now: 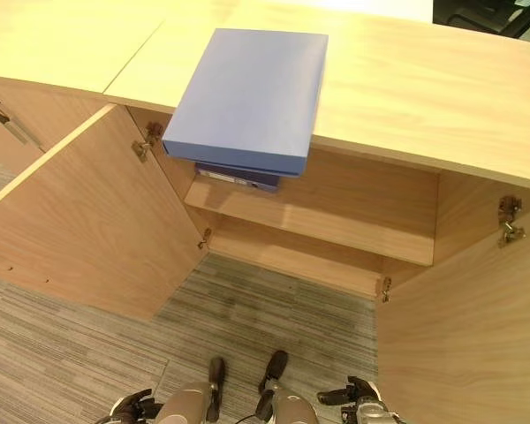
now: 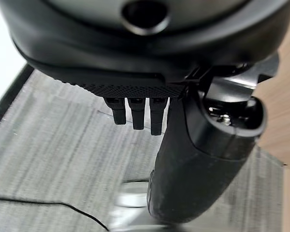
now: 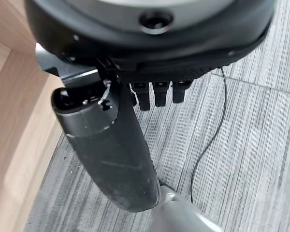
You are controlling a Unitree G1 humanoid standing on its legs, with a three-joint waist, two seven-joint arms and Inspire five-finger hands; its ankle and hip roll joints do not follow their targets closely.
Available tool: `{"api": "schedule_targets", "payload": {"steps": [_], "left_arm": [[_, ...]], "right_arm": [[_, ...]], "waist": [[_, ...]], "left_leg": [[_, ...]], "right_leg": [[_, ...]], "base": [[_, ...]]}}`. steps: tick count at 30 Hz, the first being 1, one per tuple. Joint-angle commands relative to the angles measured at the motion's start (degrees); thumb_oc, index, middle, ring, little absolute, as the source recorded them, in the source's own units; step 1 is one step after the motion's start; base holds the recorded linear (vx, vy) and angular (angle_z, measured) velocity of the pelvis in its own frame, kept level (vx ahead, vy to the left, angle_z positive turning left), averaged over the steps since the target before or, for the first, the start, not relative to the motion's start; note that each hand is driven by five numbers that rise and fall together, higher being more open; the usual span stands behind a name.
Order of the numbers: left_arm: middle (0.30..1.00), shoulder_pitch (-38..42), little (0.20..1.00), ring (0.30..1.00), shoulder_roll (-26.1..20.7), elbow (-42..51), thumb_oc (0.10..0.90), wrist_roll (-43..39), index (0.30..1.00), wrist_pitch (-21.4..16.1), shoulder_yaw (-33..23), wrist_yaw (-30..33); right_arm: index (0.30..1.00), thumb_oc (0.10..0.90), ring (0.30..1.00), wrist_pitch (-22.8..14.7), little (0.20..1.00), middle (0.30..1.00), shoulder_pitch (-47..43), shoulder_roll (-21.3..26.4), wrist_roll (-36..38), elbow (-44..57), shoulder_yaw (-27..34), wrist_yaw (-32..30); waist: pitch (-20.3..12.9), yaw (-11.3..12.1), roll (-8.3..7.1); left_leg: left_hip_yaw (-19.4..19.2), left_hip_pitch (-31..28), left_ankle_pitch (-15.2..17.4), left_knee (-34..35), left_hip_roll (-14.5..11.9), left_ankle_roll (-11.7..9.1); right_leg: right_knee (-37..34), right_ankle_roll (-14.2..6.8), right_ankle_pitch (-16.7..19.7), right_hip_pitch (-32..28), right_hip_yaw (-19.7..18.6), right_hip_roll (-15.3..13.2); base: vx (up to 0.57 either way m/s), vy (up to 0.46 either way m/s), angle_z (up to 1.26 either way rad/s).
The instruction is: Put the empty folder in the office cabinet
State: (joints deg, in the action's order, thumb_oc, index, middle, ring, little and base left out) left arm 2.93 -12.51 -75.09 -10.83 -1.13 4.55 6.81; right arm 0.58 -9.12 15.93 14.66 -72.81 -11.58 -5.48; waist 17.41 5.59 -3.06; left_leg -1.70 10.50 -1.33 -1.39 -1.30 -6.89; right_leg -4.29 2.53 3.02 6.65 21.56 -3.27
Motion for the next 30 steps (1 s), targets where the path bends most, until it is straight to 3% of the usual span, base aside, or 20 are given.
{"api": "schedule_targets", "payload": {"steps": [1,7,12,13,15,17,18,19,21,23,24,25,26,30], "left_arm": [[0.9,-3.1,0.9,0.9,0.1,-1.1,0.8,2.2,0.9,0.3,1.2,0.0],[0.9,-4.3,0.9,0.9,0.2,-1.8,0.8,3.4,0.9,0.6,1.8,-2.0],[0.9,-4.4,0.9,0.9,1.1,1.9,0.8,-6.7,0.9,-0.2,-0.1,-6.7],[0.9,-5.0,0.9,0.9,0.9,7.8,0.8,-13.9,0.9,-0.5,-1.2,-7.8],[0.9,-5.5,0.9,0.9,0.7,11.1,0.8,-17.2,0.9,-1.0,-1.7,-7.8],[0.9,-9.1,0.9,0.9,0.3,28.4,0.8,-28.4,0.9,-3.0,-3.0,-8.1],[0.9,-9.1,0.9,0.9,0.3,28.5,0.8,-28.4,0.9,-3.0,-3.0,-8.0],[0.9,-12.4,0.9,0.9,0.0,41.6,0.8,-33.1,0.9,-4.7,-4.2,-7.2],[0.9,-15.1,0.9,0.9,-0.6,54.5,0.8,-33.6,0.9,-6.5,-6.4,-4.4],[0.9,-20.1,0.9,0.9,-2.6,76.0,0.8,-22.5,0.9,-9.4,-16.9,2.5],[0.9,-19.8,0.9,0.9,-2.3,78.1,0.8,-19.9,0.9,-10.2,-19.2,4.7],[0.9,-17.9,0.9,0.9,-3.1,84.9,0.8,-10.6,0.9,-12.0,-25.3,11.3],[0.9,-15.1,0.9,0.9,-3.6,87.4,0.8,-4.2,0.9,-12.7,-28.0,16.0],[0.9,-8.3,0.9,0.9,-8.4,94.1,0.8,8.0,0.9,-12.5,-30.1,21.8]], "right_arm": [[0.9,0.8,0.9,-0.2,0.9,0.9,3.1,2.0,-1.1,-1.7,-0.3,-0.3],[0.9,0.8,0.9,0.5,0.9,0.9,4.2,1.0,-2.9,-1.7,-1.2,0.8],[0.9,0.8,0.9,0.7,0.9,0.9,4.2,0.4,-3.8,-1.7,-1.9,2.0],[0.9,0.8,0.9,1.2,0.9,0.9,3.9,0.7,-4.3,-1.2,-1.7,2.4],[0.9,0.8,0.9,1.2,0.9,0.9,4.0,0.8,-4.5,-0.9,-1.5,2.5],[0.9,0.8,0.9,1.6,0.9,0.9,4.4,1.0,-5.5,-0.8,-0.9,2.8],[0.9,0.8,0.9,1.6,0.9,0.9,4.4,1.0,-5.5,-0.8,-0.9,2.8],[0.9,0.8,0.9,1.7,0.9,0.9,4.8,0.8,-6.4,-1.0,-0.4,2.9],[0.9,0.8,0.9,1.8,0.9,0.9,5.7,0.6,-7.1,-1.3,0.3,2.6],[0.9,0.8,0.9,1.5,0.9,0.9,7.6,0.4,-7.0,-1.4,2.0,2.5],[0.9,0.8,0.9,1.4,0.9,0.9,7.9,0.1,-6.8,-1.5,2.0,2.5],[0.9,0.8,0.9,0.9,0.9,0.9,8.7,-0.8,-5.9,-1.6,2.0,2.4],[0.9,0.8,0.9,0.4,0.9,0.9,9.0,-1.2,-5.3,-2.1,1.4,2.1],[0.9,0.8,0.9,-0.1,0.9,0.9,8.2,-2.2,-4.7,-2.8,0.2,1.3]], "waist": [[-3.2,0.3,1.4],[-6.8,-1.0,2.14],[-8.2,-1.4,2.36],[-8.6,-1.4,2.47],[-8.7,-1.4,2.5],[-8.9,-1.2,2.65],[-9.1,-1.3,2.59],[-9.4,-1.0,2.56],[-9.5,-0.7,2.58],[-9.3,0.7,2.31],[-9.5,0.9,2.13],[-9.4,1.7,1.79],[-9.9,2.1,1.5],[-10.3,2.1,1.15]], "left_leg": [[0.6,-1.7,-0.6,0.6,0.1,3.1],[-1.7,-8.2,-1.1,5.8,1.4,3.9],[-2.3,-10.4,-0.4,6.4,1.6,4.1],[-2.5,-11.1,0.0,6.4,1.6,4.1],[-2.5,-11.4,0.1,6.4,1.6,4.2],[-2.5,-12.6,0.7,6.4,1.6,4.3],[-2.4,-12.4,0.5,6.4,1.6,4.4],[-2.5,-12.8,0.7,6.4,1.6,4.5],[-2.5,-13.1,0.9,6.4,1.7,4.5],[-1.6,-13.9,1.4,6.4,1.5,4.4],[-1.5,-13.9,1.4,6.4,1.4,4.4],[-1.2,-14.4,1.7,6.4,1.1,4.1],[-1.0,-14.5,1.7,6.4,1.0,3.9],[-0.9,-14.9,1.9,6.4,0.7,3.4]], "right_leg": [[3.3,-7.7,1.1,-2.1,-1.5,-2.8],[0.4,-8.0,2.0,-4.1,-4.2,-1.9],[-0.4,-8.2,1.5,-6.3,-4.7,-1.9],[-0.7,-8.4,1.5,-7.1,-4.7,-2.0],[-0.7,-8.5,1.5,-7.4,-4.7,-2.0],[-0.7,-8.8,1.3,-8.4,-4.8,-2.0],[-0.7,-8.8,1.4,-8.2,-4.8,-2.1],[-0.7,-8.9,1.2,-8.6,-5.0,-2.1],[-0.7,-9.0,0.9,-9.1,-4.8,-2.0],[-0.7,-8.9,0.2,-10.2,-4.2,-1.9],[-0.7,-8.9,0.1,-10.2,-4.1,-1.9],[-0.7,-8.8,-0.5,-10.9,-3.7,-1.8],[-0.7,-8.8,-0.8,-11.1,-3.3,-1.8],[-0.7,-8.8,-1.4,-11.8,-2.7,-1.8]], "base": [[0.06,0.088,-0.73],[0.09,0.113,-0.45],[0.07,0.044,0.01],[0.06,0.026,-0.03],[0.06,0.028,0.04],[0.06,0.024,0.01],[0.05,0.009,-0.02],[0.04,0.01,0.01],[0.05,0.004,-0.01],[0.04,-0.03,-0.08],[0.04,-0.064,0.06],[0.06,-0.076,0.11],[0.09,-0.087,0.22],[0.03,-0.04,0.15]]}}
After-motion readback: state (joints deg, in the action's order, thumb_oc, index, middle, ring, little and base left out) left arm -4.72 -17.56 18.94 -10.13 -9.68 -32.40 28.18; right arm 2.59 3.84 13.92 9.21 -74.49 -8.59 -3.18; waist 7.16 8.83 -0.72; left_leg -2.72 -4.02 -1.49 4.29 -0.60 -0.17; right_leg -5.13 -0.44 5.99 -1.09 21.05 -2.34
